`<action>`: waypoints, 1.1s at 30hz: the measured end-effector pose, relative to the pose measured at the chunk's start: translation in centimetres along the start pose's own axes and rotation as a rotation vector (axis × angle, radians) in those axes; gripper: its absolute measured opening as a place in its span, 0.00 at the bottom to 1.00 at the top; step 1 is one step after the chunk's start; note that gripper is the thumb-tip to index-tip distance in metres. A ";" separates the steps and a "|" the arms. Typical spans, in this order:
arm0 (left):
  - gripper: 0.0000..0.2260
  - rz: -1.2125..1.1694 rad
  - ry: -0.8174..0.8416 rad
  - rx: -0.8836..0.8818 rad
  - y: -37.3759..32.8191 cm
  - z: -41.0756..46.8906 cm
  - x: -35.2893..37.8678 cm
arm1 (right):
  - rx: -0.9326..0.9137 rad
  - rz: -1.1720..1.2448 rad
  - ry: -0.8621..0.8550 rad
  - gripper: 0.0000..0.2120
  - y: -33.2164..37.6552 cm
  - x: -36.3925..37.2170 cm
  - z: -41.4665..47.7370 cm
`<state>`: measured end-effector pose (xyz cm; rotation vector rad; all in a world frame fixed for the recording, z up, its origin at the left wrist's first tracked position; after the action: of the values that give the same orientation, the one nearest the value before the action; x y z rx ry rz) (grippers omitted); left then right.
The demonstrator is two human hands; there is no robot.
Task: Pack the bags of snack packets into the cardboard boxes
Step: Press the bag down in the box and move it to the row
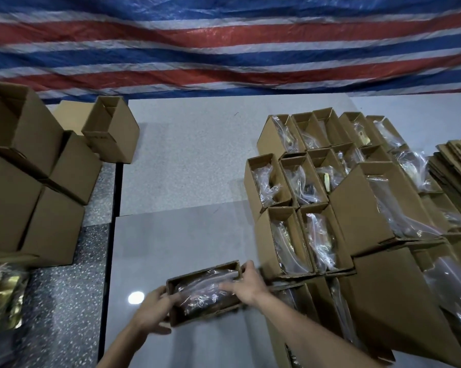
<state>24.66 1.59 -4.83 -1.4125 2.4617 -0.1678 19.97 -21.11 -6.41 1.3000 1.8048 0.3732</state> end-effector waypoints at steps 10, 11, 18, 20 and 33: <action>0.30 -0.317 0.153 0.082 -0.2 1.5 -2.0 | -0.161 0.240 -0.104 0.33 4.7 -0.9 3.0; 0.31 -0.385 0.190 0.086 -1.2 1.7 -2.2 | -0.190 0.288 -0.120 0.31 5.7 -1.8 3.5; 0.13 -0.469 0.069 0.231 -12.6 2.4 -3.8 | -0.318 0.336 -0.260 0.14 11.3 -9.5 7.0; 0.17 -0.499 0.030 0.218 -16.0 3.9 -4.3 | -0.320 0.333 -0.283 0.11 11.8 -11.6 8.1; 0.11 -0.203 -0.263 0.387 -35.0 12.6 -5.4 | -0.511 -0.055 -0.345 0.24 14.9 -18.1 20.2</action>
<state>59.93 -11.07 -7.08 -1.4046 1.9460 -0.4453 46.59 -35.58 0.01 0.8890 1.3369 0.5055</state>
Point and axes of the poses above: each hand's wrist, its own z-axis towards the middle knuckle, its own x-axis out of the palm, y = z × x, the point moved 1 cm from there along z, towards the middle knuckle, and after that the axes turned 15 degrees about -x, right-handed, at the moved point
